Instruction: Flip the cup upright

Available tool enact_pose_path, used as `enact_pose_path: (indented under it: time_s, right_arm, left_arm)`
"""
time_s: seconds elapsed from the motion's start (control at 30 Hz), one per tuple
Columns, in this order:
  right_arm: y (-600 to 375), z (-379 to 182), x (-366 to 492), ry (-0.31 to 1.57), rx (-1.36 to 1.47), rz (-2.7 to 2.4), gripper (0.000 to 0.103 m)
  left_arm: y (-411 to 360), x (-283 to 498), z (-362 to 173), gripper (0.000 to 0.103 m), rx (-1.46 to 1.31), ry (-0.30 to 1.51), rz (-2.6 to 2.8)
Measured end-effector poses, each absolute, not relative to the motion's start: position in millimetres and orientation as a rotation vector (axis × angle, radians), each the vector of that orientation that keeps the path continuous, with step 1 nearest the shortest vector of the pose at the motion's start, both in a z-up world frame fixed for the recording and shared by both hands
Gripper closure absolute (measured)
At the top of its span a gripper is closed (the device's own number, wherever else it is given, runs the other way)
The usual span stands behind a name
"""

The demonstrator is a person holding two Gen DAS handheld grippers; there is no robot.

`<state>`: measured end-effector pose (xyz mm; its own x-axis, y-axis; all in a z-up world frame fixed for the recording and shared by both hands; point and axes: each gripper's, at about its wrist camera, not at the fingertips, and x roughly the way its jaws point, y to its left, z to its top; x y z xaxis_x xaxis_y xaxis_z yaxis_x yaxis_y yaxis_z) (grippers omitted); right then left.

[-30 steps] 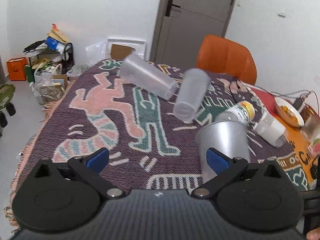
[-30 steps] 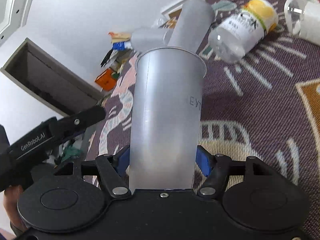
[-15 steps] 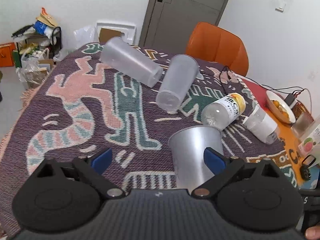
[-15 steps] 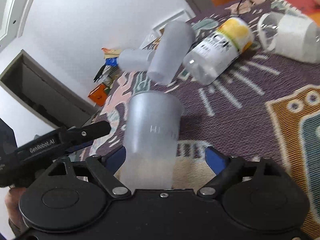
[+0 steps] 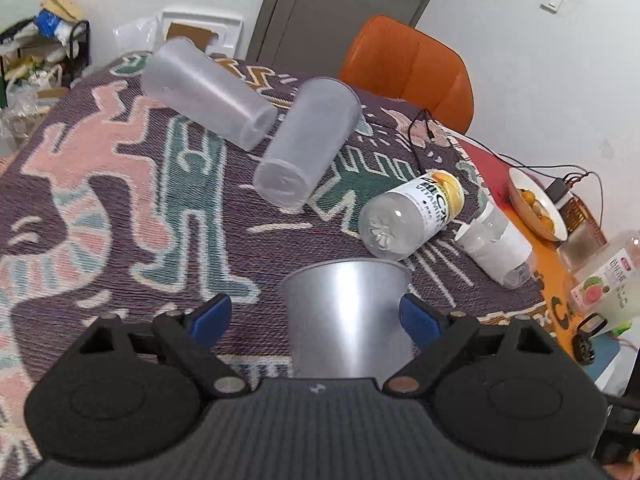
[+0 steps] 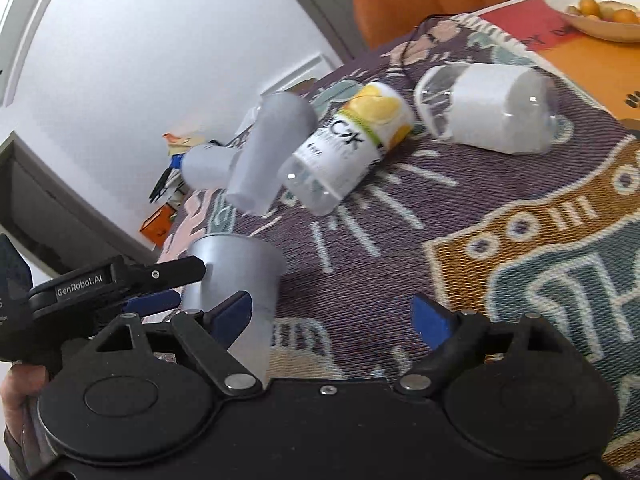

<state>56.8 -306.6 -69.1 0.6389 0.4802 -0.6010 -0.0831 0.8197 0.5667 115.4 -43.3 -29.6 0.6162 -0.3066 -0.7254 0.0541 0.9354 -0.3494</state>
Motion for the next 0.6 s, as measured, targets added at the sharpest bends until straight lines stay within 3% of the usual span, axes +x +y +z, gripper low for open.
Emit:
enact_pose_path:
  time_s: [0.2,0.3,0.6]
  right_arm:
    - [-319,-72,56,0.814,0.541,0.293,0.016]
    - [-324,-77,57,0.817,0.554,0.275,0.016]
    - [-326,-80,58,0.822,0.569,0.269,0.016]
  left_arm:
    - [-62,130,-42,0.014,-0.310,0.955,-0.264]
    - [-67,136,-52,0.026,-0.322,1.000,-0.280]
    - [-59,131,-39,0.027,-0.359,0.958,-0.282]
